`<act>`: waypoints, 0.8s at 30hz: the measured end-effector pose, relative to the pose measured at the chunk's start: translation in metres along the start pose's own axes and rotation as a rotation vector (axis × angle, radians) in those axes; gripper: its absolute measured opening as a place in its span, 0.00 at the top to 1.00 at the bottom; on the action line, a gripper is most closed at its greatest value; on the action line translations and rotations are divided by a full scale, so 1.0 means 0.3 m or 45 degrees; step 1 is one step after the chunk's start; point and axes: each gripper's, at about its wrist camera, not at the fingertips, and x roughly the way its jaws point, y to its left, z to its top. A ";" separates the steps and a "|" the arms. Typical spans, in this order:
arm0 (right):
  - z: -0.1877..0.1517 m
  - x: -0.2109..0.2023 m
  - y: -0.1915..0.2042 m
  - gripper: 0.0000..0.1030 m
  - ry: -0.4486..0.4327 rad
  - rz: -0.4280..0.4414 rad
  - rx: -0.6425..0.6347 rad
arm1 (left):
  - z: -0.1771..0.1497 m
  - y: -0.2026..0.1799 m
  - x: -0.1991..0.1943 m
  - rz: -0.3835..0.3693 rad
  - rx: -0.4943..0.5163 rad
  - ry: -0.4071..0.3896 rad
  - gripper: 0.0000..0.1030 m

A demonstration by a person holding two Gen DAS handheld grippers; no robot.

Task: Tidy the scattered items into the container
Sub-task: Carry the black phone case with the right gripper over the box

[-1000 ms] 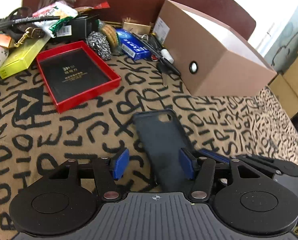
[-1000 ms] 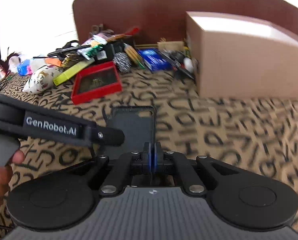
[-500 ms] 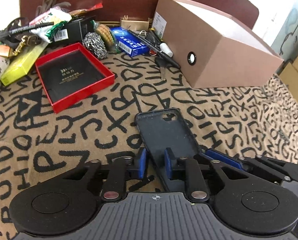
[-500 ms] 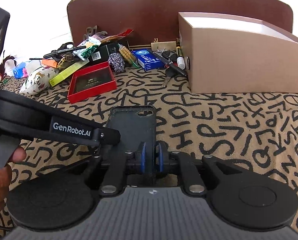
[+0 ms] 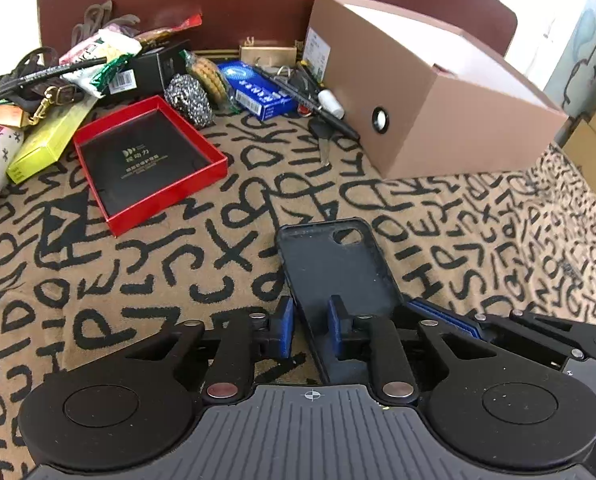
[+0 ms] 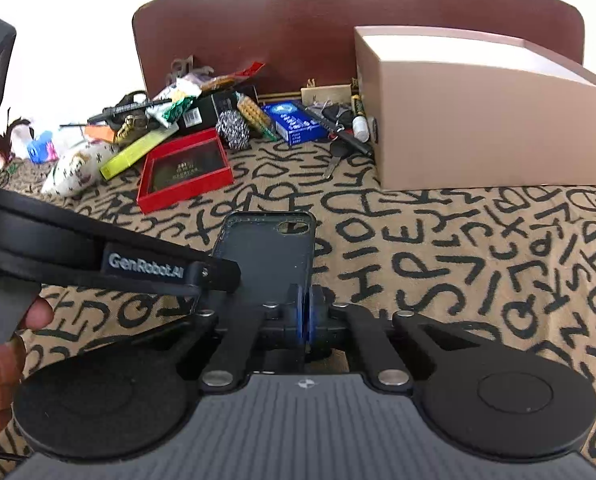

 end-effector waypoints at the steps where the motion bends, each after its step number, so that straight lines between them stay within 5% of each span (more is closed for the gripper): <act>1: 0.004 -0.012 0.000 0.96 -0.015 -0.005 -0.001 | 0.003 -0.007 -0.010 -0.002 0.001 -0.010 0.82; 16: 0.261 -0.190 -0.086 0.97 -0.407 -0.103 -0.085 | 0.267 -0.186 -0.201 -0.055 0.107 -0.343 0.81; 24: 0.463 -0.117 -0.192 0.97 -0.469 -0.176 -0.085 | 0.508 -0.279 -0.122 -0.096 0.127 -0.398 0.79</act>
